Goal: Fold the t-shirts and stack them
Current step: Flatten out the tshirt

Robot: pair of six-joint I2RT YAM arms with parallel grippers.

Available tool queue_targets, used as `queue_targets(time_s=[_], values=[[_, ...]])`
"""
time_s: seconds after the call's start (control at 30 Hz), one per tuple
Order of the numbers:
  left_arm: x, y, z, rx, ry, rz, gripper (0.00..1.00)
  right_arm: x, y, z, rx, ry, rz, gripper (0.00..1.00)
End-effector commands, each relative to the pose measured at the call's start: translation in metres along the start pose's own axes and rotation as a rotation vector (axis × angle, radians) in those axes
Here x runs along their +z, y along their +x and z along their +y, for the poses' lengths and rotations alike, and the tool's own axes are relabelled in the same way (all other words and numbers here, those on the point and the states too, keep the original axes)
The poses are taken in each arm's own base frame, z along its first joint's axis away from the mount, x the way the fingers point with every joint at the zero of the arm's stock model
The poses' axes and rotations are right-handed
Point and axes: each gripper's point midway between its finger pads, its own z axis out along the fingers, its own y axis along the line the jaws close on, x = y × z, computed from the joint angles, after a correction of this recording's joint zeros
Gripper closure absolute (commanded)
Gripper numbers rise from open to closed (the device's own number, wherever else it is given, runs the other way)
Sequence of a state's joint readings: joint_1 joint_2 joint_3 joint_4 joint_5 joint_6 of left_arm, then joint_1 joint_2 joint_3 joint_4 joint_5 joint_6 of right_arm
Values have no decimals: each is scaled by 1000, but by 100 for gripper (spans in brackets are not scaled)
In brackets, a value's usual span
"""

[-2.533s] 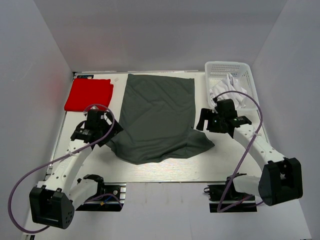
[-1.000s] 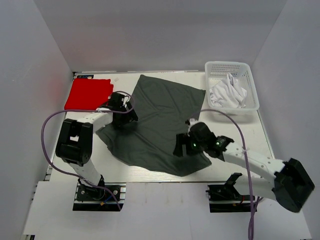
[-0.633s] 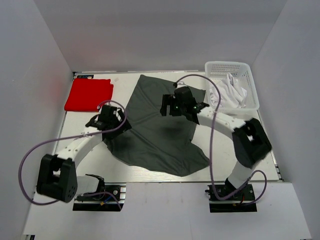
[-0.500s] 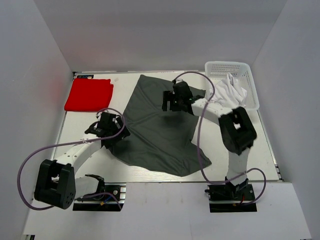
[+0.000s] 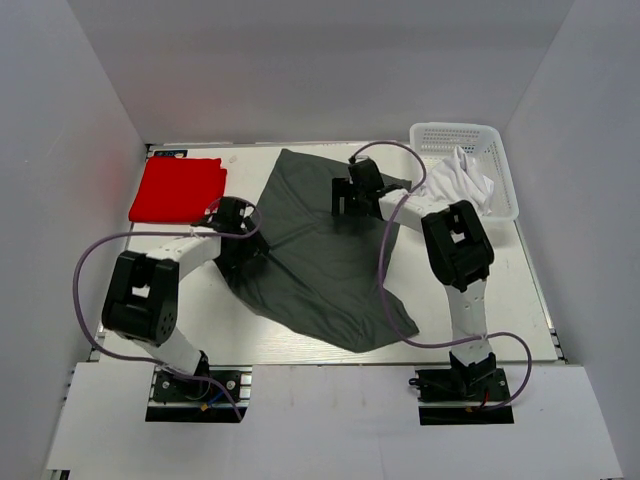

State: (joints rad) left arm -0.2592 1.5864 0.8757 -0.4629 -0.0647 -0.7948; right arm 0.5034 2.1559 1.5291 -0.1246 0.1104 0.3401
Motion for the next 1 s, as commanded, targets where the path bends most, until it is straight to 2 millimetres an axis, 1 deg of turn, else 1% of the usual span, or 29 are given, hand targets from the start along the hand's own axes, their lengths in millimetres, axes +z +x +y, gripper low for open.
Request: queue_targets(time_s=[0.0, 0.03, 0.07, 0.13, 0.17, 0.2, 0.23, 0.27, 0.3, 0.33, 0.37, 0.4, 0.43, 0.47, 0.5, 0.53, 0.57, 0.6, 0.63, 0.67, 0.7, 0.73, 0.77, 0.8, 0.83, 0.87, 0.9, 0.93, 0.97], values=[[27, 22, 29, -4, -151, 109, 0, -11, 66, -27, 89, 71, 165, 10], [27, 21, 32, 0, -179, 119, 0, -15, 74, -28, 122, 85, 179, 10], [28, 8, 26, 1, -188, 88, 0, -29, 110, -40, 130, 127, 240, 10], [27, -9, 24, 6, -225, 38, 0, -56, 91, -27, 202, 81, 149, 10], [24, -34, 10, 21, -217, -21, 0, -66, 142, -39, 205, 102, 236, 10], [30, -38, 6, 37, -229, -8, 0, -85, 119, -25, 229, 41, 151, 11], [32, -48, 0, 51, -234, -20, 0, -93, 124, -18, 222, 16, 150, 11], [27, -70, -21, 60, -207, -48, 0, -103, 162, -23, 199, 38, 214, 11], [31, -78, -30, 73, -195, -59, 0, -119, 150, -19, 215, 31, 160, 11], [39, -87, -50, 97, -139, -49, 0, -127, 181, -24, 225, 57, 215, 11], [46, -89, -60, 114, -101, -39, 0, -134, 191, -25, 228, 70, 235, 11], [53, -91, -72, 128, -61, -29, 0, -146, 190, -14, 247, 38, 218, 11], [54, -101, -93, 125, 0, -28, 0, -151, 197, -11, 247, 23, 231, 11], [75, -99, -91, 158, -20, -5, 0, -157, 224, -18, 238, 39, 287, 10], [83, -103, -96, 167, -17, -8, 0, -167, 232, -3, 215, -19, 311, 10], [82, -125, -113, 163, -3, -53, 0, -171, 246, -4, 195, -22, 339, 10], [87, -124, -115, 200, -24, -45, 0, -175, 248, -1, 186, -37, 341, 10], [106, -121, -111, 217, -53, -27, 0, -181, 256, 12, 118, -80, 353, 10], [102, -142, -129, 225, -21, -81, 0, -185, 253, 18, 98, -103, 344, 10], [104, -146, -132, 237, -21, -82, 0, -188, 251, 26, 64, -134, 333, 10], [103, -159, -144, 266, 4, -115, 0, -191, 246, 34, -6, -175, 311, 10], [98, -167, -151, 280, 19, -136, 0, -195, 228, 47, -23, -219, 254, 10], [95, -178, -156, 307, 49, -163, 0, -196, 219, 52, -62, -241, 216, 10], [89, -185, -162, 317, 63, -184, 0, -197, 207, 58, -57, -252, 181, 10], [80, -191, -167, 315, 77, -204, 0, -196, 183, 53, -47, -204, 94, 10], [72, -195, -170, 325, 85, -218, 0, -195, 174, 48, -37, -165, 67, 10], [62, -202, -166, 329, 59, -245, 0, -197, 157, 50, -23, -140, 24, 10], [54, -202, -160, 328, 35, -248, 0, -196, 138, 27, -13, 10, -38, 10], [27, -211, -163, 320, 44, -291, 0, -196, 131, 22, 23, 48, -62, 10]])
